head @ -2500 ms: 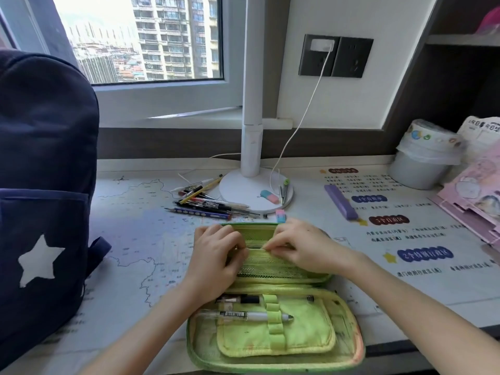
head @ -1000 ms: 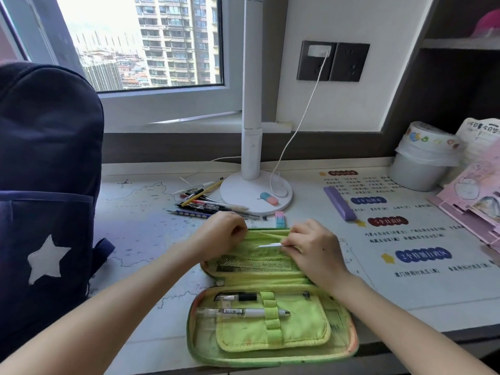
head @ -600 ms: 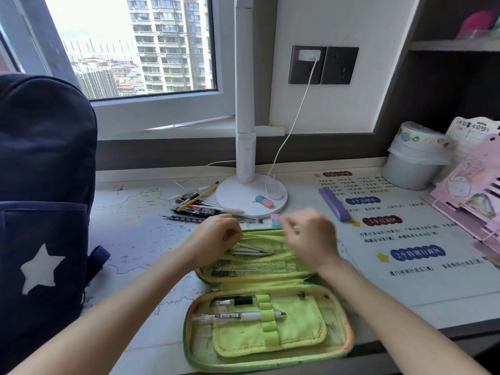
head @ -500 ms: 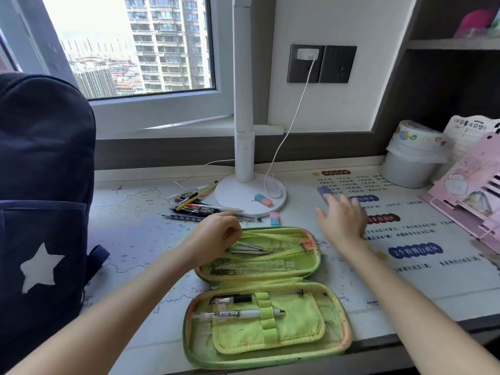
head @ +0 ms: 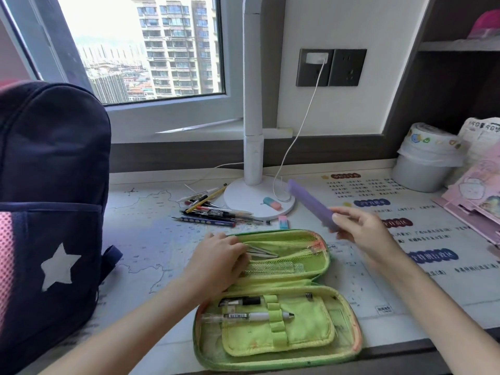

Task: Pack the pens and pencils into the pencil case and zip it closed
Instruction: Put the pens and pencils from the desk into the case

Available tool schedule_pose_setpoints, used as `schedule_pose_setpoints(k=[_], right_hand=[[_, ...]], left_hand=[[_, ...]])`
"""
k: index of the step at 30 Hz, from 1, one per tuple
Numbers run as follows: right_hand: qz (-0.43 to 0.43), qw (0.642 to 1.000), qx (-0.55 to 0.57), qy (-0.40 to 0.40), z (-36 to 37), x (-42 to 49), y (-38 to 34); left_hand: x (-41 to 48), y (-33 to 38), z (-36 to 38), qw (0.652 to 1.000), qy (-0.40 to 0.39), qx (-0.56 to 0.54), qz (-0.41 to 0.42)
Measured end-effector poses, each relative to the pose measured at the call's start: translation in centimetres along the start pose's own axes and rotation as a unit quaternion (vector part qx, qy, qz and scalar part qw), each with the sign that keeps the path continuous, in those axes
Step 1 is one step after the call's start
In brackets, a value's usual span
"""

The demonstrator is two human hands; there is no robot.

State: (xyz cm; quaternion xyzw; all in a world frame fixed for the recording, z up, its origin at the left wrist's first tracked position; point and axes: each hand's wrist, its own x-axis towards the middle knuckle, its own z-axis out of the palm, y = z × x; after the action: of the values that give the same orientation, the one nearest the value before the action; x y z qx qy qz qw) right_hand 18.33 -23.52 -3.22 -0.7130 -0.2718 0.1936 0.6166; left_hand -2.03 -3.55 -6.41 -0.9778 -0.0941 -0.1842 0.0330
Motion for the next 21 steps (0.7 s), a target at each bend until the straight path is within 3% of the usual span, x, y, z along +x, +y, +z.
schedule_pose_setpoints(k=[3,8,16,21], right_hand=[[0.033,0.993,0.018,-0.113,1.1,-2.4,-0.7],[0.022,0.989,-0.073,-0.126,2.5,-2.0,-0.4],[-0.001,0.97,-0.165,-0.178,4.8,0.6,-2.3],[-0.065,0.937,-0.269,-0.214,6.8,1.6,-2.1]], left_hand=[[0.0,0.5,-0.3,0.996,-0.028,0.072,-0.036],[0.7,0.3,-0.6,0.995,-0.041,0.022,-0.086],[-0.8,-0.1,1.0,0.988,0.129,-0.072,-0.033],[-1.0,0.4,1.0,0.98,0.151,-0.119,-0.041]])
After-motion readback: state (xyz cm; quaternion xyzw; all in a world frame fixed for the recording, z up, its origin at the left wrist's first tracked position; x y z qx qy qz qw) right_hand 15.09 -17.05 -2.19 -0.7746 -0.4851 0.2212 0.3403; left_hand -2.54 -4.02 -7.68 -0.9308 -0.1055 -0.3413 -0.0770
